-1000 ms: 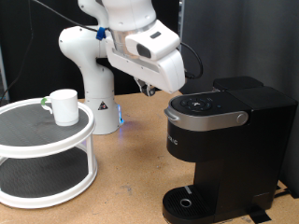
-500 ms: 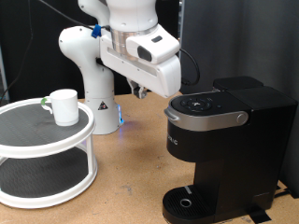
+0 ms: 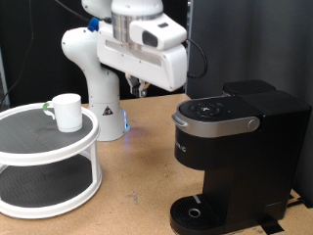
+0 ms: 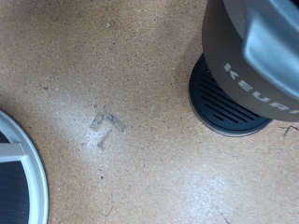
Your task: Make a cup of coffee with the keurig machine
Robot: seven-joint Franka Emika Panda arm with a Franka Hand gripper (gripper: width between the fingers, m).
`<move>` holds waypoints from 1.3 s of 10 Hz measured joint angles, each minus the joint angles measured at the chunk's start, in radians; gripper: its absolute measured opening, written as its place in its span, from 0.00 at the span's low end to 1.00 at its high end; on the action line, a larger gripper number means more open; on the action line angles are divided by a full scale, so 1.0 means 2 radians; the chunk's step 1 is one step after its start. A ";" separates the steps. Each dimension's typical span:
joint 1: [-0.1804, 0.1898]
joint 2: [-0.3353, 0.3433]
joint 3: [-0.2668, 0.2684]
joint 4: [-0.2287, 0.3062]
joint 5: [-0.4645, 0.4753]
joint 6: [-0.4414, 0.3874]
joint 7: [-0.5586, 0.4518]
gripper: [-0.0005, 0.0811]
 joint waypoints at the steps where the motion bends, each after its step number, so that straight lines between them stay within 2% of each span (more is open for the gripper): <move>1: 0.000 -0.009 -0.005 0.003 0.003 -0.005 -0.013 0.01; 3: -0.002 -0.027 -0.017 0.013 0.011 -0.029 -0.042 0.01; 5: -0.004 -0.037 -0.025 0.028 0.013 -0.079 -0.062 0.01; 6: -0.003 -0.036 -0.025 0.026 0.013 -0.074 -0.060 0.01; 9: -0.004 -0.037 -0.025 0.012 -0.026 -0.061 -0.101 0.01; 13: -0.011 -0.060 -0.041 -0.018 -0.043 -0.038 -0.157 0.01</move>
